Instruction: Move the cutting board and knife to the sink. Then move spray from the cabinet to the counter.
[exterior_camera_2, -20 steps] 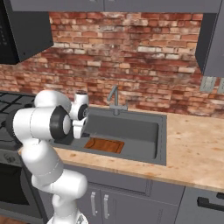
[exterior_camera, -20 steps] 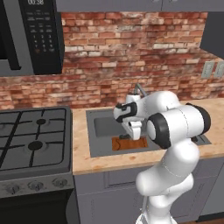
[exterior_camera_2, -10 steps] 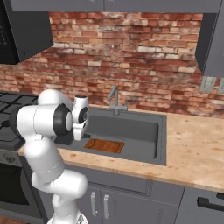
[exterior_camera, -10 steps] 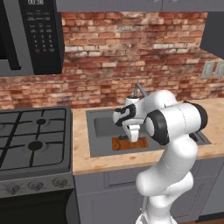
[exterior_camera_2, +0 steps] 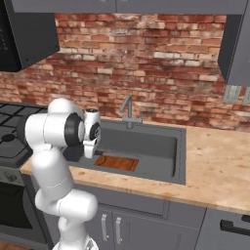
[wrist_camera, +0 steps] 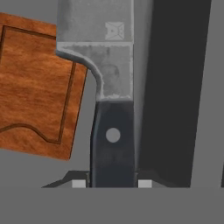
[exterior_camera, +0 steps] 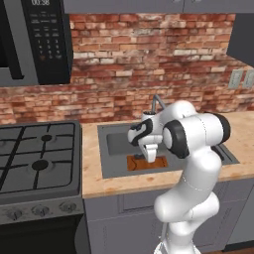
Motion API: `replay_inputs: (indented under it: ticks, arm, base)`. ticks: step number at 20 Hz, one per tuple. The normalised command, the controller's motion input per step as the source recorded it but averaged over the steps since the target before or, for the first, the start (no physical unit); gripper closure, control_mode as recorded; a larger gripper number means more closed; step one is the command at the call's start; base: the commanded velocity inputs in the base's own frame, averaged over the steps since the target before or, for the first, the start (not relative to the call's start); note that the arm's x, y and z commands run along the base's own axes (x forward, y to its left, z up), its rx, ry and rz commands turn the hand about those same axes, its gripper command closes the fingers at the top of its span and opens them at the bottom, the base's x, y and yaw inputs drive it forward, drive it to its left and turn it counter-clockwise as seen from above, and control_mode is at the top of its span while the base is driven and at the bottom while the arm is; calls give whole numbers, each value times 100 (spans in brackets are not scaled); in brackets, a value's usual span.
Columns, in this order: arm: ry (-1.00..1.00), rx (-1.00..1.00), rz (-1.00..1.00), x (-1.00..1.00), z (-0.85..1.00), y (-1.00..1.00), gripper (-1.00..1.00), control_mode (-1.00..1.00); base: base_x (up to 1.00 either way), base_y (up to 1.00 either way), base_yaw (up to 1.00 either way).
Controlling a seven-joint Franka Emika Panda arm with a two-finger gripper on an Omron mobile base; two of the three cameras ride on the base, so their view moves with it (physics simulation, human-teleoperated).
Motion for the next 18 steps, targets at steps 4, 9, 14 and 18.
replay_inputs:
  ticks: [4, 9, 14, 18]
  arm:
    - [0, 0, 0, 20, -18, -7, 100, -100]
    - [0, -1, 0, 23, -20, -2, 100, -100]
    - [0, -1, 0, 24, -24, -2, 100, -100]
    - [0, -3, 0, 22, -26, -1, 100, -100]
  base:
    - [0, 0, 0]
    - [0, 0, 0]
    - [0, 0, 0]
    - [0, 0, 0]
